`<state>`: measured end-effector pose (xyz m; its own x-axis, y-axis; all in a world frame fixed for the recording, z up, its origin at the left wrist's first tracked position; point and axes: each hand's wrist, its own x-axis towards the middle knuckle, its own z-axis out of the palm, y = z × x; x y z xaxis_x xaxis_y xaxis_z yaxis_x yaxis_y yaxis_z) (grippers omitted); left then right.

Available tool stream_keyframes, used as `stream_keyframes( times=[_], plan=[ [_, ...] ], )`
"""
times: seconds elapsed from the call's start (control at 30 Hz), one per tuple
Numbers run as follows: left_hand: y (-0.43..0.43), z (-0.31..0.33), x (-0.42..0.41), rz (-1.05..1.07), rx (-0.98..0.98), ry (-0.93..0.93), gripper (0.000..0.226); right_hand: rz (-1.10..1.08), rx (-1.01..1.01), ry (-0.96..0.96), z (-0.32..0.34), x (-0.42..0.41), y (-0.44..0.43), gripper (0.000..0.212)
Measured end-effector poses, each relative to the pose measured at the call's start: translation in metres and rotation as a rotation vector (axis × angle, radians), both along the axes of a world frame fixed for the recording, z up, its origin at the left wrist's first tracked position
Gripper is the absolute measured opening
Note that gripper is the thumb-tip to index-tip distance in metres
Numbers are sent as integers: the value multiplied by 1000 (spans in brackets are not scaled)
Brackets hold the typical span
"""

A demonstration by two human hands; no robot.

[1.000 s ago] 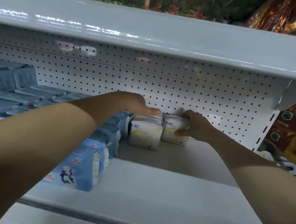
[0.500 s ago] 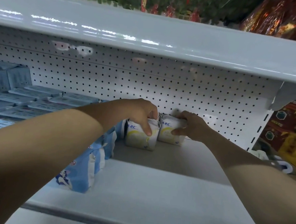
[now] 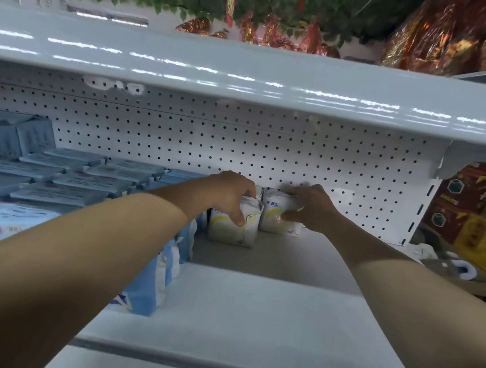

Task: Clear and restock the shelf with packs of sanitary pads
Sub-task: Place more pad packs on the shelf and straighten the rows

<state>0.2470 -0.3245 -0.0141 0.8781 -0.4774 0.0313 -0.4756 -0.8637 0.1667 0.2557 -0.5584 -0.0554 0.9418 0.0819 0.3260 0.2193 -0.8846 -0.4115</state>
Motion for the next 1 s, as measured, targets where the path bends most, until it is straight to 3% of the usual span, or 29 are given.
stream_keyframes(
  times=[0.1,0.2,0.43,0.53,0.8,1.0],
  plan=[
    [5,4,-8,12,-65,18,83,-71,-109,50,1,-8,8,89],
    [15,13,-16,16,-126,-1,80,-163,-94,43,10,-22,16,93],
    [50,27,-34,5,-236,-144,74,-206,-97,-7,44,-65,38,81],
    [66,34,-45,28,-302,-201,67,-202,22,-30,52,-91,57,68],
    [104,44,-104,226,-374,-182,62,-255,25,-2,67,-161,108,64],
    [135,20,-196,303,-453,-156,60,-145,-9,-48,64,-240,136,61]
  ],
)
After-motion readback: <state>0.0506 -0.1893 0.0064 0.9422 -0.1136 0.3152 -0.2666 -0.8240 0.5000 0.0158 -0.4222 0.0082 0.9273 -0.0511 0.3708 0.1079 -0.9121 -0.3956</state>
